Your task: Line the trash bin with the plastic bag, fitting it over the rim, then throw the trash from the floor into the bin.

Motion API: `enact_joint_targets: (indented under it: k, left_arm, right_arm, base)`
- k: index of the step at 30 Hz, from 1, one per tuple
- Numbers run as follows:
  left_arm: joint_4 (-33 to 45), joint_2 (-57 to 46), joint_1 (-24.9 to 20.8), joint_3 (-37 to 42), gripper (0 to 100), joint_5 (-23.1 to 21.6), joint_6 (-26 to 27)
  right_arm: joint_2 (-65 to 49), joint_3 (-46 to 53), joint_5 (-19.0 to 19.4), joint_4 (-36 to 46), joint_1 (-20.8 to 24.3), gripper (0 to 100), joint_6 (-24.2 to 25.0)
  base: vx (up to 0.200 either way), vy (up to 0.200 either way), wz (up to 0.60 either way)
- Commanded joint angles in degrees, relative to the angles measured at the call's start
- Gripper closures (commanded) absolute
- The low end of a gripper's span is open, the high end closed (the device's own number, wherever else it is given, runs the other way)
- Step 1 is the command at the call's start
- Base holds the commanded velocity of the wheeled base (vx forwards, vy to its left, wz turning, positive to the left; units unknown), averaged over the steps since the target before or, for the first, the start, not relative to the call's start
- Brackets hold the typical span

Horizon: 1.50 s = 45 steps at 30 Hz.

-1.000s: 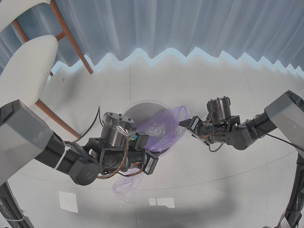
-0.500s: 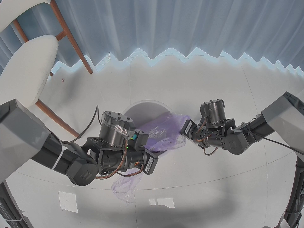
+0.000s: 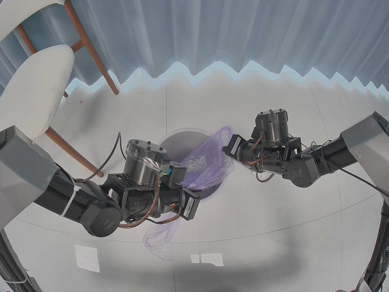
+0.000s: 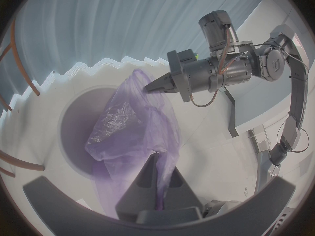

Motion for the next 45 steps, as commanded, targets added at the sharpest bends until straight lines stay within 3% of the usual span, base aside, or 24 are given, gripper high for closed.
enact_joint_targets:
  k: [1, 2, 3, 19, 29, 37, 45]
  left_arm:
    - [-0.2, -1.4, 0.8, 1.2, 100, 0.0, 0.4]
    - [-0.4, -1.5, 0.9, 1.7, 100, 0.0, 0.4]
    - [-0.5, -1.8, 0.9, 2.1, 0, 0.0, 0.4]
    - [0.1, -11.9, 4.2, 9.1, 0, 0.1, -0.3]
    - [0.3, -20.3, 8.9, 16.8, 0, -0.6, -0.2]
    - [0.4, -23.6, 8.9, 22.3, 0, -2.6, 1.5]
    - [0.5, -22.9, 8.9, 22.5, 0, -2.7, 2.8]
  right_arm:
    - [-0.4, -2.0, 0.0, 0.0, 1.0, 100, -0.6]
    - [-0.4, -2.3, 0.0, 0.1, 1.1, 100, -0.5]
    - [-0.5, -2.2, 0.0, 0.1, 1.2, 100, -0.4]
    - [-3.2, 0.9, -0.1, 0.2, 1.0, 100, -0.1]
    - [-3.3, 2.6, -0.1, 0.0, 1.0, 100, -0.1]
    - [-2.8, 2.6, -0.1, -0.1, 0.9, 100, -0.1]
    - [-2.7, 2.5, -0.1, -0.1, 1.0, 100, 0.0]
  base:
    - [0.0, 0.0, 0.0]
    - [0.0, 0.0, 0.0]
    - [0.0, 0.0, 0.0]
    - [0.0, 0.0, 0.0]
    - [0.0, 0.0, 0.0]
    - [0.0, 0.0, 0.0]
    - [0.0, 0.0, 0.0]
